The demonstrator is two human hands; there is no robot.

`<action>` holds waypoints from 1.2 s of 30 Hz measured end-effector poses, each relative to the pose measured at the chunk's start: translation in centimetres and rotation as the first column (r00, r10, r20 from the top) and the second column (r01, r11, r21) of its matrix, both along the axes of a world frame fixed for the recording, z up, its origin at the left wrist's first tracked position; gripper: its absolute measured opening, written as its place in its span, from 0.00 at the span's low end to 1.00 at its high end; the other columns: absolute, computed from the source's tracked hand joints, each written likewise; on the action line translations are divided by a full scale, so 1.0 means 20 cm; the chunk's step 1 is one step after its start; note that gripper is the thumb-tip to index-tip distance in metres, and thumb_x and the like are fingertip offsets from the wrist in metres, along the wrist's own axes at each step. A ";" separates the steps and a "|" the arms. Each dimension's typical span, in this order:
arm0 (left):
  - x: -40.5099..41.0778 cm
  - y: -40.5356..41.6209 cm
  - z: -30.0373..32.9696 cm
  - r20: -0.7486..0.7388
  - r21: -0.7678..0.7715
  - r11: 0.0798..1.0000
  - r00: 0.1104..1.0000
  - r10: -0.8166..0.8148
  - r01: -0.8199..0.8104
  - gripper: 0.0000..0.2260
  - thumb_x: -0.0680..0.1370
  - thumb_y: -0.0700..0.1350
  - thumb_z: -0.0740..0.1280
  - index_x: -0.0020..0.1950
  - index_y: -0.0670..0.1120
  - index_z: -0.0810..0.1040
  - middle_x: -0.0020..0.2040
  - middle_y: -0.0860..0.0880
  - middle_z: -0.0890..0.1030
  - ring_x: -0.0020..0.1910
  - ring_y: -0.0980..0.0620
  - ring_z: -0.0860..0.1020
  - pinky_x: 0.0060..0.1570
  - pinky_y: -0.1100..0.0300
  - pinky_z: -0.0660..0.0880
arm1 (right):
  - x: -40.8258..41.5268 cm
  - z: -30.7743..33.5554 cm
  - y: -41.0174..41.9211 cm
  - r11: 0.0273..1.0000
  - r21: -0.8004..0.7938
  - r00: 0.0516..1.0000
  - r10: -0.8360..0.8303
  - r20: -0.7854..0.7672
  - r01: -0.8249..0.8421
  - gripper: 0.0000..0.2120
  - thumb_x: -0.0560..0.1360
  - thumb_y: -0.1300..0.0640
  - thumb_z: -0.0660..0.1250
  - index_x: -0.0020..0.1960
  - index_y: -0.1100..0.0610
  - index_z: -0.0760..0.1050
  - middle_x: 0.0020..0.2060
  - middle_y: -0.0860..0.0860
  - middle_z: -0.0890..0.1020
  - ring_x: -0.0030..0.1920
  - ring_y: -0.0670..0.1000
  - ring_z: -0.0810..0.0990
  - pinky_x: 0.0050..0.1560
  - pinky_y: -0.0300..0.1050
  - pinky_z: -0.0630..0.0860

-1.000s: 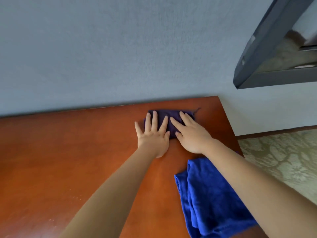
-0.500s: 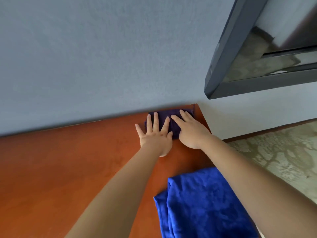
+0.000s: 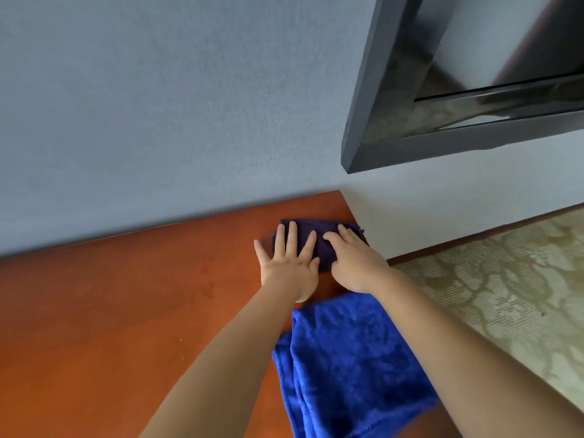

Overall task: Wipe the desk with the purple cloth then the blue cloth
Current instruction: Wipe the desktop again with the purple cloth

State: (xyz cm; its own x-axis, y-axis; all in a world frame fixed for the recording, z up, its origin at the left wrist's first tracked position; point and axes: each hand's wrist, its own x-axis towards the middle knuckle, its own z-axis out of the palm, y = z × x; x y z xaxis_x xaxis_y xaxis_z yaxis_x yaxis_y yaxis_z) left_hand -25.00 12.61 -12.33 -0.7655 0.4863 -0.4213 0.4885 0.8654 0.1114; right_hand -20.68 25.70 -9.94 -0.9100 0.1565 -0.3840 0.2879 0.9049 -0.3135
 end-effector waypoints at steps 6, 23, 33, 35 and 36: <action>0.17 -0.06 0.00 0.035 -0.021 0.997 0.997 -0.075 0.075 0.24 0.82 0.58 0.40 0.76 0.59 0.34 0.76 0.49 0.30 0.75 0.48 0.30 0.69 0.32 0.35 | 0.19 0.00 -0.02 1.000 -0.013 0.999 0.004 0.034 -0.003 0.26 0.78 0.59 0.57 0.75 0.50 0.54 0.78 0.53 0.45 0.78 0.53 0.44 0.72 0.54 0.59; -0.28 0.04 -0.01 -0.006 -0.011 1.000 1.000 -0.020 0.019 0.24 0.82 0.59 0.41 0.77 0.60 0.37 0.77 0.51 0.33 0.76 0.50 0.32 0.69 0.33 0.36 | -0.31 -0.01 0.03 0.998 -0.041 0.998 -0.055 -0.020 0.054 0.30 0.78 0.60 0.59 0.77 0.56 0.52 0.78 0.52 0.45 0.77 0.60 0.41 0.76 0.55 0.50; 0.23 -0.75 0.05 0.055 -0.149 0.967 0.974 0.217 -0.207 0.25 0.82 0.58 0.41 0.75 0.59 0.31 0.76 0.50 0.29 0.75 0.49 0.30 0.70 0.33 0.38 | 0.05 0.00 -0.75 0.968 -0.053 0.969 0.248 0.006 -0.247 0.32 0.78 0.55 0.60 0.77 0.57 0.50 0.78 0.53 0.46 0.77 0.61 0.42 0.76 0.55 0.48; 0.38 -0.87 0.05 0.063 -0.167 0.957 0.966 0.252 -0.239 0.25 0.82 0.57 0.40 0.75 0.59 0.31 0.76 0.49 0.28 0.75 0.48 0.30 0.70 0.33 0.39 | 0.19 0.00 -0.89 0.959 -0.032 0.959 0.284 0.006 -0.283 0.31 0.78 0.55 0.59 0.77 0.57 0.50 0.78 0.54 0.46 0.77 0.61 0.42 0.76 0.55 0.47; 0.46 -0.92 0.05 0.066 -0.174 0.952 0.961 0.268 -0.253 0.25 0.82 0.57 0.40 0.75 0.58 0.30 0.75 0.49 0.28 0.75 0.48 0.30 0.70 0.33 0.39 | 0.27 0.00 -0.95 0.954 -0.023 0.954 0.300 0.006 -0.300 0.31 0.79 0.55 0.59 0.77 0.57 0.49 0.78 0.55 0.45 0.77 0.61 0.41 0.76 0.55 0.47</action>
